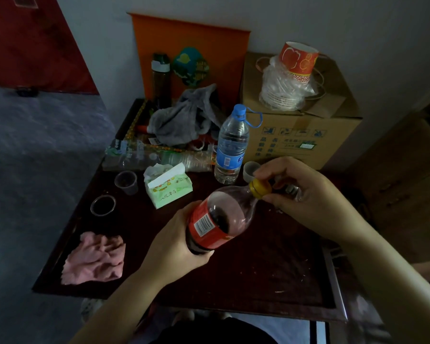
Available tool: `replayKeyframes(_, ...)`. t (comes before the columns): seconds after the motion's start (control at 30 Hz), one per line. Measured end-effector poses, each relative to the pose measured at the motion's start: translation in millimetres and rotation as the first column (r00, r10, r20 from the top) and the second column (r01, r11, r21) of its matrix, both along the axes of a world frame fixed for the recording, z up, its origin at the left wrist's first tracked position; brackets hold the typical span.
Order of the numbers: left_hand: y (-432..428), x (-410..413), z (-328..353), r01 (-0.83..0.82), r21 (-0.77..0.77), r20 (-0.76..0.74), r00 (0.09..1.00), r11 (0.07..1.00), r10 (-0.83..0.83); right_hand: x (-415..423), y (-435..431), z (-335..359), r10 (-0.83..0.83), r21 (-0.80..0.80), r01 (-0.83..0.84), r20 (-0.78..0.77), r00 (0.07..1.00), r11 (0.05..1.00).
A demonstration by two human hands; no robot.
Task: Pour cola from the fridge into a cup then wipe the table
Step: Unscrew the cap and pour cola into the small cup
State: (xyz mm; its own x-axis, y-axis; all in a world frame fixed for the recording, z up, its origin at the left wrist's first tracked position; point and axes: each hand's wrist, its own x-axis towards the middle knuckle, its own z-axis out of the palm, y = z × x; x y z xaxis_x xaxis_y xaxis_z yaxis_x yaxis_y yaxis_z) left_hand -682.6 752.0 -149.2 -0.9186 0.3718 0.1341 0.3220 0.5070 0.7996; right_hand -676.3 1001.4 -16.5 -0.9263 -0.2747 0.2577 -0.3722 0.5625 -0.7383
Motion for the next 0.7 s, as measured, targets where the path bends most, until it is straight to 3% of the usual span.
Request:
replayKeyframes(0.17, 0.0, -2.9, -0.1, 0.004, -0.016, -0.008, 1.000, 1.000, -0.004, -1.2, 1.5, -1.6, -0.025, -0.054, 0.028, 0.048, 0.999, 0.998)
replayKeyframes(0.37, 0.4, -5.8, 0.9, 0.007, -0.029, -0.012, 1.000, 1.000, -0.007, -0.6, -8.4, -1.4, -0.272, 0.232, 0.277, -0.053, 0.961, 0.932)
replayKeyframes(0.6, -2.5, -8.0, -1.4, -0.012, -0.038, -0.006, 1.000, 0.999, 0.012, -3.6, -0.8, 9.1, -0.047, 0.288, 0.032, 0.045, 0.998, 0.957)
replayKeyframes(0.7, -3.2, -8.8, -1.3, -0.016, -0.036, -0.008, 1.000, 0.999, 0.016, -4.4, 1.6, 6.9, -0.018, 0.267, 0.002, 0.056, 0.998, 0.964)
